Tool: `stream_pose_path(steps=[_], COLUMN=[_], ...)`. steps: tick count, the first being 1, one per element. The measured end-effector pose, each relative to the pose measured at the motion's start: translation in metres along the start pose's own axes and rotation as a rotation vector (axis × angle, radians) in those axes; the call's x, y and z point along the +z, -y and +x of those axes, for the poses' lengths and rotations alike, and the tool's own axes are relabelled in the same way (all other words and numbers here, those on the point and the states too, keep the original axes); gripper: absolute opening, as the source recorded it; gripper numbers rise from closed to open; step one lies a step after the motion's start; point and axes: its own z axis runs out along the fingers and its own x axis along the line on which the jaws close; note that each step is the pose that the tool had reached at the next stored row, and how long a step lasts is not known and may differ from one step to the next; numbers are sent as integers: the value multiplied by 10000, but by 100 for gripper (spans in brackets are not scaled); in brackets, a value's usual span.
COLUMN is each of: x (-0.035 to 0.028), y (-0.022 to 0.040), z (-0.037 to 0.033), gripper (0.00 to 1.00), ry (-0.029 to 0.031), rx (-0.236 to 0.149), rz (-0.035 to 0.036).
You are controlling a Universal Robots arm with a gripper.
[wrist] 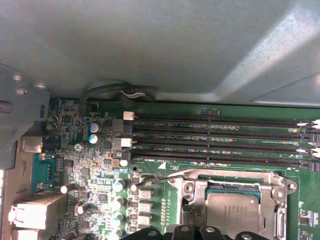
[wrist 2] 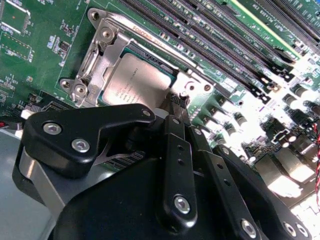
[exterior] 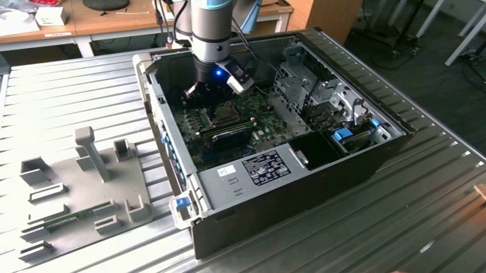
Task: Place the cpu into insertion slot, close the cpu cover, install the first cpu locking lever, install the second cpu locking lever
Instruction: 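Close the cpu cover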
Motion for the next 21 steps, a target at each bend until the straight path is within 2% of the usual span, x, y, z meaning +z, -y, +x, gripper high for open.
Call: stream_pose_path(steps=[21], x=[2], y=[1], z=[1], gripper=[10], ry=[-2], rx=[0], rz=[3])
